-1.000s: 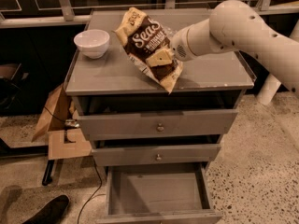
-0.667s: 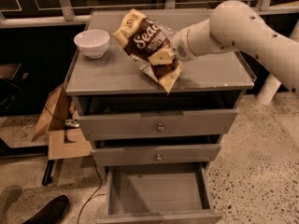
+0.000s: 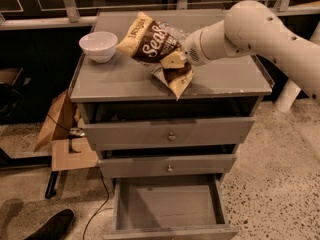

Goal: Place brown chip bag into bottom drawer

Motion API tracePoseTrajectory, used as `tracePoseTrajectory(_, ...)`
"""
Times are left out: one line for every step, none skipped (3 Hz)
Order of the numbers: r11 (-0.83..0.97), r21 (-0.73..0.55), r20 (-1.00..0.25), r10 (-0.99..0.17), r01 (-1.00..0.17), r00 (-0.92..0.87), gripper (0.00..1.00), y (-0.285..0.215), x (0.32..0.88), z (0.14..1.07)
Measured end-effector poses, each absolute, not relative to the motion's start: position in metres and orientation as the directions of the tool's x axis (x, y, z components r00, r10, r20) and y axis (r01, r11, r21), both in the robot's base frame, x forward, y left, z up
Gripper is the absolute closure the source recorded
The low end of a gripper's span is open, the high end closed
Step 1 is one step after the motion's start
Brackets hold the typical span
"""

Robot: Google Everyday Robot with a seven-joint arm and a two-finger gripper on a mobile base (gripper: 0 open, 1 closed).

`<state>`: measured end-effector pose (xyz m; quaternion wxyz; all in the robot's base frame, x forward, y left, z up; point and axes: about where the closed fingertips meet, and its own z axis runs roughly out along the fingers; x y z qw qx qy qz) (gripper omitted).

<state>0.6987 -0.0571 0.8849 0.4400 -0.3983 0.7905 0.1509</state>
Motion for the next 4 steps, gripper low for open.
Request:
tracePoseTrajectory(0.627, -0.123, -0.816, -0.505, -0.77, -0.281, 1.0, -0.057, 0.697, 0.891)
tracePoseTrajectory(0.588, -0.153, -0.82, -0.524, -0.794, -0.231, 1.0, -0.061, 0.688, 0.909)
tracePoseTrajectory(0.505, -0.182, -0.824, -0.547, -0.844, -0.149, 1.0, -0.069, 0.67, 0.936)
tracePoseTrajectory(0.414, -0.188, -0.821, -0.564, -0.891, -0.089, 1.0, -0.082, 0.634, 0.955)
